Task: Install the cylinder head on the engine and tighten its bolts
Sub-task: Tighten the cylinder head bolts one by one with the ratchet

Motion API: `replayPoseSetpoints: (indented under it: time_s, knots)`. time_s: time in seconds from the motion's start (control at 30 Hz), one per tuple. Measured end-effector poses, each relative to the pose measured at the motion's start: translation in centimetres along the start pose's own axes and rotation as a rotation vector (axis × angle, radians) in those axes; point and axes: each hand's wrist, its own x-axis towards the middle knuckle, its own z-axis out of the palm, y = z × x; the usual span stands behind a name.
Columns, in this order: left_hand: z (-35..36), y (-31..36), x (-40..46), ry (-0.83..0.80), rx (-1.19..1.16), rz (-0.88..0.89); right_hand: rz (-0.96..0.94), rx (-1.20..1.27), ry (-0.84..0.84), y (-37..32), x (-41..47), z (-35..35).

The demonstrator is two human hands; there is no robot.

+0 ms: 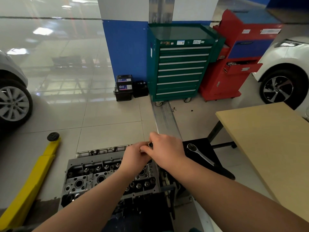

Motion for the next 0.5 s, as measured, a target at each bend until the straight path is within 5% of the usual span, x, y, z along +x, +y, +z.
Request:
replayPoseSetpoints:
  time_s: [0.17, 0.37, 0.5]
  knots:
    - [-0.7, -0.3, 0.2, -0.004, 0.005, 0.052, -0.151, 0.082, -0.062, 0.7, -0.2, -0.5]
    - [-1.2, -0.1, 0.1, -0.150, -0.086, 0.037, 0.040, -0.137, -0.041, -0.1, 0.1, -0.7]
    - [-0.6, 0.0, 0.1, 0.003, -0.047, 0.005, 0.005, -0.095, -0.065, 0.1, 0.1, -1.0]
